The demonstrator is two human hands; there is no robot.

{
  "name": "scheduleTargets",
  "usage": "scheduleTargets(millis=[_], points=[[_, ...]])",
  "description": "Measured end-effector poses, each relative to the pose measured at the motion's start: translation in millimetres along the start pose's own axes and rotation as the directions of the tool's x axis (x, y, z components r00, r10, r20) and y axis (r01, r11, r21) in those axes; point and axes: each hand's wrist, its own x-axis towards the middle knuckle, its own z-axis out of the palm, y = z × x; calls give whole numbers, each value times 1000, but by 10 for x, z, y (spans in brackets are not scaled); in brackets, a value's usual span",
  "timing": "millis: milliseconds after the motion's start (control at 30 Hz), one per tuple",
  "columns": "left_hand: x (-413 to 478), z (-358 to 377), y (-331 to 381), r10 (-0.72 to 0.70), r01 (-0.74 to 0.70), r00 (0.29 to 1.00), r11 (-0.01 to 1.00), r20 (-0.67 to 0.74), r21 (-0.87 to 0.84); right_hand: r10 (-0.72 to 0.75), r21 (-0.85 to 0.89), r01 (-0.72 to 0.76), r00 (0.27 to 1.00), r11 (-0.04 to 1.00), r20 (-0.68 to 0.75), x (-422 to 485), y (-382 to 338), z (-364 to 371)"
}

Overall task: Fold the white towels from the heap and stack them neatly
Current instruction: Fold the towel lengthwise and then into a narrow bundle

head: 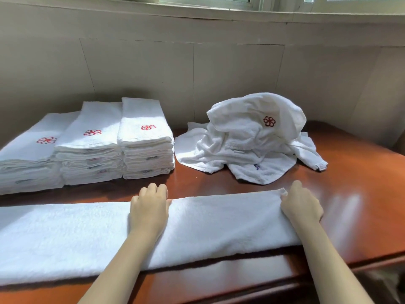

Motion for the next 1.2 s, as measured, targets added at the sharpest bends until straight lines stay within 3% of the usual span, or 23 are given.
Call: scheduleTargets(millis=[100, 200, 233, 333, 400, 500, 600, 733, 800, 867, 933, 967, 1033, 1067, 1133, 1200], points=[[-45, -95, 42, 4, -2, 997, 1000, 77, -24, -95, -81, 82, 981, 993, -166, -177, -178, -31], [-76, -171, 14, 90, -71, 970, 993, 225, -89, -358, 51, 361, 931, 931, -66, -553, -557, 60], [-88, -188, -13, 137, -108, 953, 987, 270, -121, -475, 98, 472, 880, 876, 1, -717, -706, 134], [-125, -217, -215, 199, -147, 905, 976, 376, -162, -778, 60, 780, 611, 623, 146, -1122, -1088, 369], [-146, -248, -479, 108, -71, 897, 992, 429, -101, -817, 61, 830, 529, 554, 230, -1211, -1214, 458], [-182, -309, -1038, -97, 135, 870, 990, 483, -45, -768, 126, 795, 513, 594, 384, -1135, -1260, 537], [-313, -394, -1753, -362, 370, 833, 927, 418, 66, -741, 102, 795, 499, 598, 449, -1076, -1286, 587], [-677, -591, -2582, -709, 689, 651, 702, 269, 183, -742, 78, 804, 500, 589, 447, -1035, -1330, 636], [-895, -708, -2785, -839, 841, 515, 534, 175, 83, -742, 72, 807, 500, 586, 446, -1028, -1342, 646], [-1089, -783, -2832, -921, 921, 381, 370, 77, -121, -742, 72, 808, 498, 585, 448, -1038, -1355, 643], [-1202, -823, -2750, -947, 855, 321, 300, -24, -422, -742, 71, 807, 500, 586, 447, -1048, -1376, 638], [-1212, -839, -2676, -948, 747, 317, 274, -38, -605, -741, 70, 806, 502, 588, 446, -1055, -1389, 633], [-1151, -856, -2449, -925, 476, 370, 106, 89, -873, -737, 73, 802, 505, 593, 448, -1074, -1408, 621], [-1103, -847, -2343, -891, 389, 414, -10, 185, -921, -739, 75, 801, 506, 594, 446, -1088, -1412, 614], [-980, -831, -2182, -836, 383, 436, -161, 332, -910, -744, 80, 800, 509, 594, 433, -1128, -1419, 609], [-843, -824, -2122, -839, 382, 373, -251, 397, -889, -752, 91, 800, 510, 593, 418, -1150, -1414, 595]])
